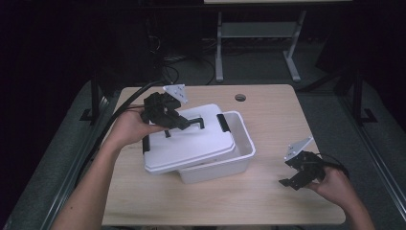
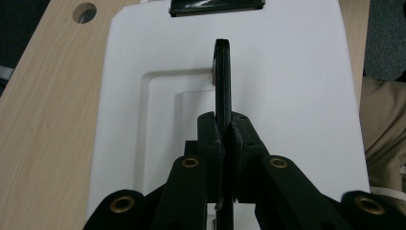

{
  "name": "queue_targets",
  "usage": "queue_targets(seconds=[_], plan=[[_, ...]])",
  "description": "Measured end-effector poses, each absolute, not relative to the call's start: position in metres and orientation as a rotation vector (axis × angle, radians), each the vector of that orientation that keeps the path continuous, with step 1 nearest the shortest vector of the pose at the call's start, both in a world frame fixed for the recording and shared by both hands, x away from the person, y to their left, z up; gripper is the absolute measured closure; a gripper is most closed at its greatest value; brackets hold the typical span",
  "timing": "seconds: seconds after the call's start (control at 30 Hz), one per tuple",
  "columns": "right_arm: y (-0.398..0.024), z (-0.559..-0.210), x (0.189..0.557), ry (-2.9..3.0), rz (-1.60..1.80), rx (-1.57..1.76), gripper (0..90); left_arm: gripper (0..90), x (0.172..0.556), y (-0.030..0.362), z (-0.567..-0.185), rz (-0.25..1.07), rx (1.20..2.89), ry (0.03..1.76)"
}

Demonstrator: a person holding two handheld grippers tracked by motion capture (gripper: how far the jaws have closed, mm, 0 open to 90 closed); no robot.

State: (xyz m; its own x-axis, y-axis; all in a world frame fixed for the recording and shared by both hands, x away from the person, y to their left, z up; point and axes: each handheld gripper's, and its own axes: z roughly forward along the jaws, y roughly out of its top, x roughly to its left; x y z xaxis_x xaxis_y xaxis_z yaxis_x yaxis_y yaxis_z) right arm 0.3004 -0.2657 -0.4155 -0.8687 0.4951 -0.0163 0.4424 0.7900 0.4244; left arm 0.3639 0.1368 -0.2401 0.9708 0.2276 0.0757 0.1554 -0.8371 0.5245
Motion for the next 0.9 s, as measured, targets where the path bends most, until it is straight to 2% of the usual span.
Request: queue_targets(seconds=[0.9], plan=[[-0.268, -0.414, 0.3, 2.849, 0.635, 0.752, 23.2, 84.2, 0.385, 0.084, -0.256, 0.153, 2.591, 0.214]])
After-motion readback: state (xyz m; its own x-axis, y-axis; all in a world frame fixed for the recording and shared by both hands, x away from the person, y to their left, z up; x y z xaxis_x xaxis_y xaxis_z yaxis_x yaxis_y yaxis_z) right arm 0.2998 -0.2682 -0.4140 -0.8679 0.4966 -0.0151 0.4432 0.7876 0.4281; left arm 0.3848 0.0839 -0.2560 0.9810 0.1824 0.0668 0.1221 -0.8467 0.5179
